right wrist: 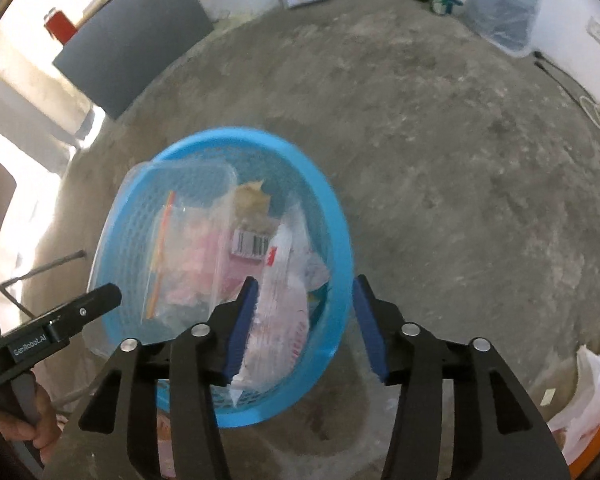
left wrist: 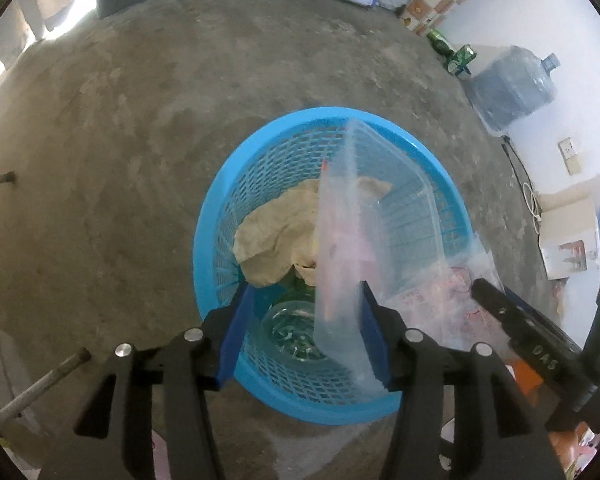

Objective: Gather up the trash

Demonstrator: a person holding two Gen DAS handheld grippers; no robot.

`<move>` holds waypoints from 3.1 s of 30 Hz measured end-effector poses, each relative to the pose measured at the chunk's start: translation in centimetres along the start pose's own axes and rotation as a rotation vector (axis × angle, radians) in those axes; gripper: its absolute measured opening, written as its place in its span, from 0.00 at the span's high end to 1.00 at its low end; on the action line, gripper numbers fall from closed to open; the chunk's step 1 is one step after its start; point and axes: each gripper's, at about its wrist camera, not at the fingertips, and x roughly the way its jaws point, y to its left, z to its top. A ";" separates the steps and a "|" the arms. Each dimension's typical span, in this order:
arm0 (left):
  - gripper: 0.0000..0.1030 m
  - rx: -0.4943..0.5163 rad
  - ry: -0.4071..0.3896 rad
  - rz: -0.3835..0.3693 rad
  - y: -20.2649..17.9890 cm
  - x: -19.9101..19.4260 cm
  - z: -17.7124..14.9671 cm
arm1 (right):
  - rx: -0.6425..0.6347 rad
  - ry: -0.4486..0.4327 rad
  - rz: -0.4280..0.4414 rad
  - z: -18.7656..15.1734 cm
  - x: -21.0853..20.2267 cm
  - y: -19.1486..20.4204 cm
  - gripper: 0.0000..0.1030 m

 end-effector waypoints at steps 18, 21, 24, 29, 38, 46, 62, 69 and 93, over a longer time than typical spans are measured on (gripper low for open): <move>0.28 0.186 -0.142 -0.075 -4.4 -12.0 -4.5 | 0.107 -0.188 0.166 -0.1 -8.1 -0.8 0.53; 0.27 0.247 -0.179 -0.124 -5.7 -16.1 -6.9 | 0.098 -0.211 0.207 -0.6 -10.3 -0.2 0.52; 0.22 0.298 -0.236 -0.132 -6.2 -19.8 -9.5 | 0.066 -0.231 0.230 -1.5 -13.1 1.0 0.45; 0.14 0.288 -0.311 -0.087 -3.9 -26.3 -15.0 | -0.030 -0.260 0.216 -3.8 -17.3 4.1 0.30; 0.06 0.062 -0.577 0.143 2.9 -37.0 -23.1 | -0.277 -0.397 0.160 -8.8 -23.9 13.5 0.08; 0.05 -0.121 -0.750 0.269 6.1 -42.2 -28.5 | -0.408 -0.481 0.130 -13.7 -28.1 20.2 0.08; 0.05 -0.207 -0.756 0.491 5.4 -43.9 -31.5 | -0.337 -0.527 0.040 -19.5 -30.2 19.9 0.08; 0.05 -0.212 -0.752 0.478 4.8 -42.8 -30.9 | -0.321 -0.510 -0.006 -19.9 -29.6 20.3 0.08; 0.05 -0.271 -0.673 0.485 3.7 -41.7 -31.1 | -0.329 -0.475 -0.090 -21.3 -29.5 20.4 0.08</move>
